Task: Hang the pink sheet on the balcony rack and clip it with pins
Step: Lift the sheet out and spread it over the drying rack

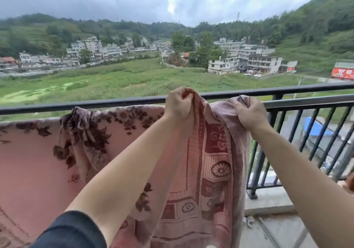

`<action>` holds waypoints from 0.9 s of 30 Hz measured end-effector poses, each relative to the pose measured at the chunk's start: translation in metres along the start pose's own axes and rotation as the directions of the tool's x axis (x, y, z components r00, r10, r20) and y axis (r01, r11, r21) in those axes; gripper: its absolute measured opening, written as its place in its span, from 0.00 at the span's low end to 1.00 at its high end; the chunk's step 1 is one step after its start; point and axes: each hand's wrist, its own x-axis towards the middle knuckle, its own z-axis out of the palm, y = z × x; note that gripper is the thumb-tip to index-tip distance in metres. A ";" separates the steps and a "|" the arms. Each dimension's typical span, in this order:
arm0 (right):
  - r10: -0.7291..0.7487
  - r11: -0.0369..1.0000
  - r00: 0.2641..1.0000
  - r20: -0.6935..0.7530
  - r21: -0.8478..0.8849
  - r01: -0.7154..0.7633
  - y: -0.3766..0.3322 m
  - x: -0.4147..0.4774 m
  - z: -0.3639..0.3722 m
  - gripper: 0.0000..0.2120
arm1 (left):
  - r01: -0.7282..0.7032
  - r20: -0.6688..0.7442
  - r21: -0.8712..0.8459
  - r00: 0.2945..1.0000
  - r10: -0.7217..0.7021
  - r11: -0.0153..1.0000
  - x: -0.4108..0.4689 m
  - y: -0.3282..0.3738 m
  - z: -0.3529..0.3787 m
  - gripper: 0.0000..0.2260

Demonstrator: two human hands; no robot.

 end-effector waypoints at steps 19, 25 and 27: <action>-0.367 0.721 0.903 0.224 -0.545 0.428 -0.003 0.053 0.051 0.18 | -0.225 -0.077 0.648 0.931 0.356 0.728 0.042 -0.017 0.009 0.10; -0.322 0.776 0.940 -0.115 -0.601 0.192 0.025 0.102 0.009 0.18 | -0.372 0.007 0.580 0.892 0.452 0.725 0.065 -0.002 0.072 0.09; -0.256 0.761 0.963 -0.086 -0.633 0.145 0.036 0.114 -0.003 0.19 | -0.309 0.075 0.611 0.939 0.336 0.729 0.069 -0.013 0.082 0.10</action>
